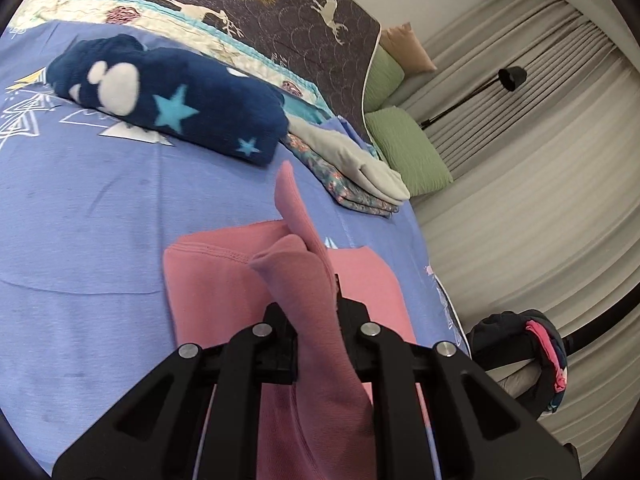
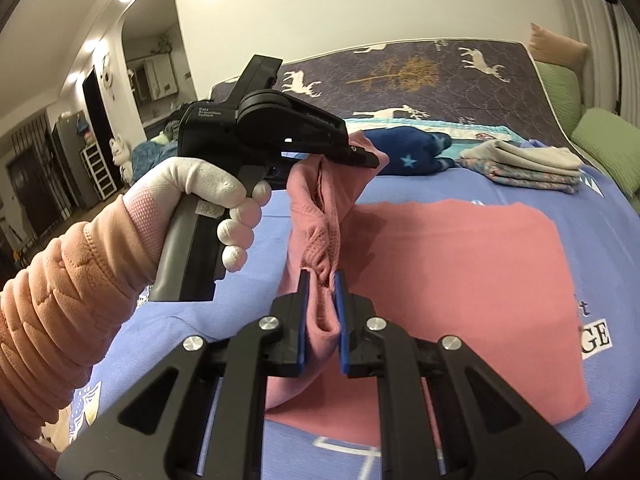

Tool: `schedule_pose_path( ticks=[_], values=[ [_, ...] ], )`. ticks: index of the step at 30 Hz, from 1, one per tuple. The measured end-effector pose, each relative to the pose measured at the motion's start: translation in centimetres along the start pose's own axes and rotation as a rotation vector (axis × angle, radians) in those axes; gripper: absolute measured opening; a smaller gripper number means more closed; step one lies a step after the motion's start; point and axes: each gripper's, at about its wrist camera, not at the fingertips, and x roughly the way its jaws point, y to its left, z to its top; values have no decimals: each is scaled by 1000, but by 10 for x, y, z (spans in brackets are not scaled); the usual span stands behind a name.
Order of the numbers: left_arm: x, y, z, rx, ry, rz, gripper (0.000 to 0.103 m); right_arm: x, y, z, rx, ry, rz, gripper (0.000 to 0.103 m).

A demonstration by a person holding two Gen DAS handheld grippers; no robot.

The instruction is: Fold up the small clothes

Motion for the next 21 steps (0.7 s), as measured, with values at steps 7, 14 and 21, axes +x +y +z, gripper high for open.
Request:
schedule_pose_path(
  ticks=[7,14,21],
  values=[
    [30,-30,1,14,9,45,11,-16,-39,-6,78,-13,4,12],
    [65,-62,2,32,25,77,11,-32,-78,-15,157,-22,5,12],
    [114,-101,-2,99,85,129,11,-49,-125,-28,268,-25,-17,12]
  ],
)
